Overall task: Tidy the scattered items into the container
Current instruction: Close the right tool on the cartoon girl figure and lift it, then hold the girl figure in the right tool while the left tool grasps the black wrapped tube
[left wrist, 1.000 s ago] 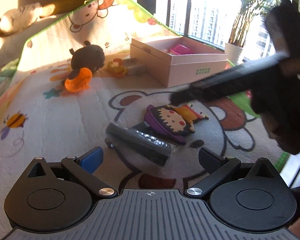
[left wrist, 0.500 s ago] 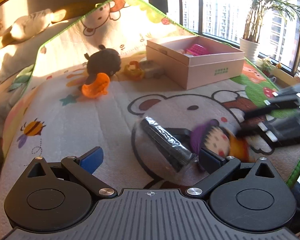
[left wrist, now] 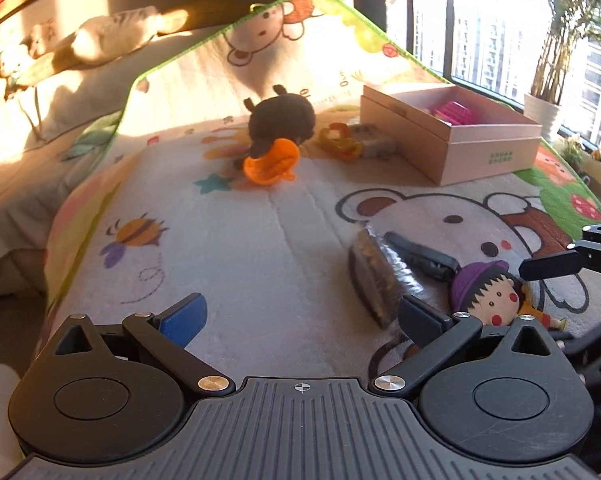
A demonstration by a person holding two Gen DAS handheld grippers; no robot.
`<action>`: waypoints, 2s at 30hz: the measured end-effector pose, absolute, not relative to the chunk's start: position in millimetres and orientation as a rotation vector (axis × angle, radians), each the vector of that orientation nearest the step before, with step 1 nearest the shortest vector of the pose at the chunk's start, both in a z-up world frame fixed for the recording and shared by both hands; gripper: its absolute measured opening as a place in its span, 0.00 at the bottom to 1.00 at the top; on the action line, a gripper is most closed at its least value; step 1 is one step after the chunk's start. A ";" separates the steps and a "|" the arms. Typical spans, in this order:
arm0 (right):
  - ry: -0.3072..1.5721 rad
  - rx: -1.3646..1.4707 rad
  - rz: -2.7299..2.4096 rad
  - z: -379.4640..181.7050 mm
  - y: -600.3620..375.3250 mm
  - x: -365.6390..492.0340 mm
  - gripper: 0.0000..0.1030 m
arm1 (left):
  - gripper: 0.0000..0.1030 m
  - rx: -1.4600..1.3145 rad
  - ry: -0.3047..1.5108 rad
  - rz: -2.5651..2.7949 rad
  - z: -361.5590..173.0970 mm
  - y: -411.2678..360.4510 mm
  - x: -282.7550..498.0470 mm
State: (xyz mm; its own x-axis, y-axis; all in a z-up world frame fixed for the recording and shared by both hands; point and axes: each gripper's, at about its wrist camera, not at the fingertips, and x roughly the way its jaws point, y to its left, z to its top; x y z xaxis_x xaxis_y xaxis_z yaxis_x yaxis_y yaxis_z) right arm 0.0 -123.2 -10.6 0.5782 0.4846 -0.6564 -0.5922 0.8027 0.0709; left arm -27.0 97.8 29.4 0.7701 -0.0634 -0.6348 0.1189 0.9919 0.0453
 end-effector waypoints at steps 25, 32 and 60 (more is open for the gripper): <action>0.673 -0.068 0.226 -21.8 -219.1 12.4 0.72 | 1.00 0.208 0.677 -0.104 9.5 35.6 0.7; 0.642 -0.058 0.207 -29.8 -218.2 15.2 0.82 | 1.00 0.228 0.660 0.075 13.2 75.0 4.3; 0.614 -0.029 0.210 -33.1 -220.2 8.6 0.96 | 1.00 -0.005 0.748 -0.090 8.8 75.9 42.1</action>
State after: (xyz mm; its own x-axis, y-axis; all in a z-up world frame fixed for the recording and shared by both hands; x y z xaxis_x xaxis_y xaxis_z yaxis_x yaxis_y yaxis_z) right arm 8.6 -220.2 -33.1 0.7964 0.1873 -0.5751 -0.2046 0.9782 0.0352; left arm 42.1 75.9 8.8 0.7293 -0.0834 -0.6791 0.0798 0.9961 -0.0366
